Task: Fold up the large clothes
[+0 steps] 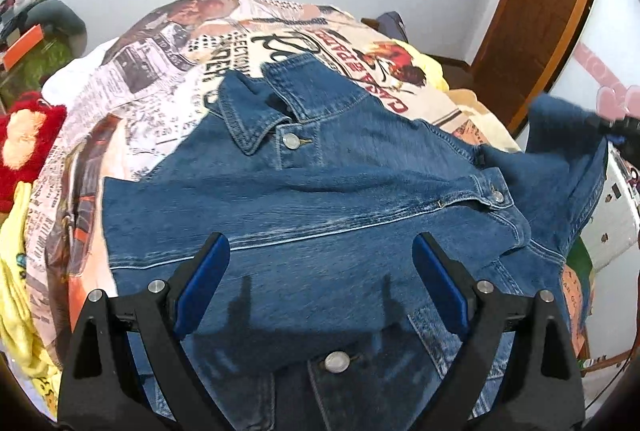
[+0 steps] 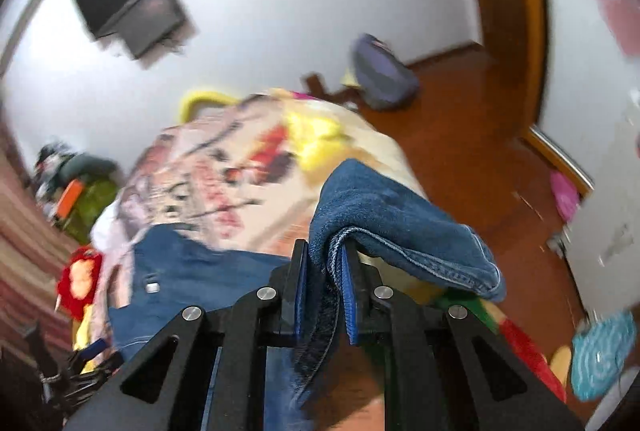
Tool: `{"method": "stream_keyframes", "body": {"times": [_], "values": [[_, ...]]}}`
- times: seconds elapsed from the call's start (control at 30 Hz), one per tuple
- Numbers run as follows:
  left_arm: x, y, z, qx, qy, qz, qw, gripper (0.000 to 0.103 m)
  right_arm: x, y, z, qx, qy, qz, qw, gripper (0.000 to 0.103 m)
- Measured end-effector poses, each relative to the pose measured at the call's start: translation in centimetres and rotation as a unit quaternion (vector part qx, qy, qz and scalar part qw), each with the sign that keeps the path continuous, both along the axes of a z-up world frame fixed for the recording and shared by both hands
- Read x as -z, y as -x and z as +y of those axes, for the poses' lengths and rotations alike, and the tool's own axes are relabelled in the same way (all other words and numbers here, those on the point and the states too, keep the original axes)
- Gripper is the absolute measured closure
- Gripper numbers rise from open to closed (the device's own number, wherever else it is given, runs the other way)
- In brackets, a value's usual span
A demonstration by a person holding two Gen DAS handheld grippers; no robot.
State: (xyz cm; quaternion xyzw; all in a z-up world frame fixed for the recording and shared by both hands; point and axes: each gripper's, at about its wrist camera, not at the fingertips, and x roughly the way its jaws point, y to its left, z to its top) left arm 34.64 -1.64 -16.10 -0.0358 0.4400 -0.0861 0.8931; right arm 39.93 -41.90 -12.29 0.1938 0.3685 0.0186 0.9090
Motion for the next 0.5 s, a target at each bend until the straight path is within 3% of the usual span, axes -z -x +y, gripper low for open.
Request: {"method": "stream_keyframes", "body": {"times": [0.2, 0.37, 0.5], "values": [[-1.1, 1.6, 2.2, -0.017, 0.006, -0.015, 0.9997, 0.010, -1.7, -0.5, 9.0, -0.100, 0.006, -0.015, 0.995, 0.090], [-1.4, 3.1, 3.7, -0.024, -0.003, -0.023, 0.9994, 0.010, 2.0, -0.9, 16.3, -0.170, 0.018, 0.031, 0.985, 0.090], [-1.2, 3.9, 4.3, -0.025, -0.013, -0.020, 0.9994, 0.010, 6.8, -0.9, 19.2, -0.184, 0.009, 0.087, 0.979, 0.090]]}}
